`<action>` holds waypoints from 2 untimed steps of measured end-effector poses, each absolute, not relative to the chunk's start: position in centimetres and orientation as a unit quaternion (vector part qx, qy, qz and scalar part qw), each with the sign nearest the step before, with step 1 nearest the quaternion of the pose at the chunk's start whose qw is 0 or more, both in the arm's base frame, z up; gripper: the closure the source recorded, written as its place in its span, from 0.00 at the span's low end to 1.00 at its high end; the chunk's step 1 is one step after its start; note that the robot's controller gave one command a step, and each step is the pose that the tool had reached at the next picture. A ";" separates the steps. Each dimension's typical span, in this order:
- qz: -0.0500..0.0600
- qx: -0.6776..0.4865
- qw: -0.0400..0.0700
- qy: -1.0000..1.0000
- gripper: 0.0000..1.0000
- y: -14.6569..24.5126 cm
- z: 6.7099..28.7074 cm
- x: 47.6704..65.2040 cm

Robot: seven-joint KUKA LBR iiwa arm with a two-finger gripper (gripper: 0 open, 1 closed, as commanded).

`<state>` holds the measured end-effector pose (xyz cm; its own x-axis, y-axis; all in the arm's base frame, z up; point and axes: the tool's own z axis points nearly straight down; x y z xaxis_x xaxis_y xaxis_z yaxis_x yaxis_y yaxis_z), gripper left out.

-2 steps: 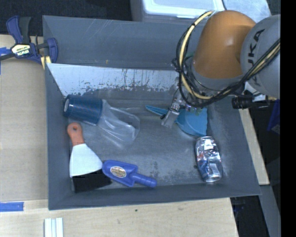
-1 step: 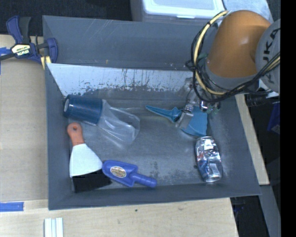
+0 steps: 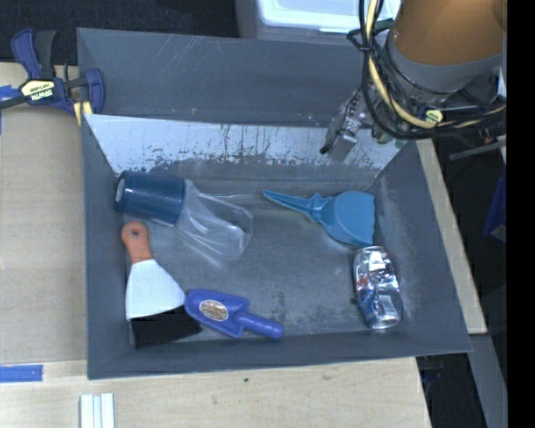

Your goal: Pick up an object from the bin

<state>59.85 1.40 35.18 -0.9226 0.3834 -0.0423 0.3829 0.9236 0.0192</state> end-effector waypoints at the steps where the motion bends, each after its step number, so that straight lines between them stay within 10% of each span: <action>1: 0.004 0.196 0.021 0.980 1.00 1.3 35.0 59.8; 2: 0.005 0.183 0.025 0.983 1.00 0.9 33.7 59.8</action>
Offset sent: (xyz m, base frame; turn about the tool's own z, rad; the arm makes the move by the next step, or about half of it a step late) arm -0.0042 -0.0194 -0.0541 -0.0722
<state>59.79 0.87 33.67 -0.9315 0.3608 -0.0465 0.3603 0.9326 0.0197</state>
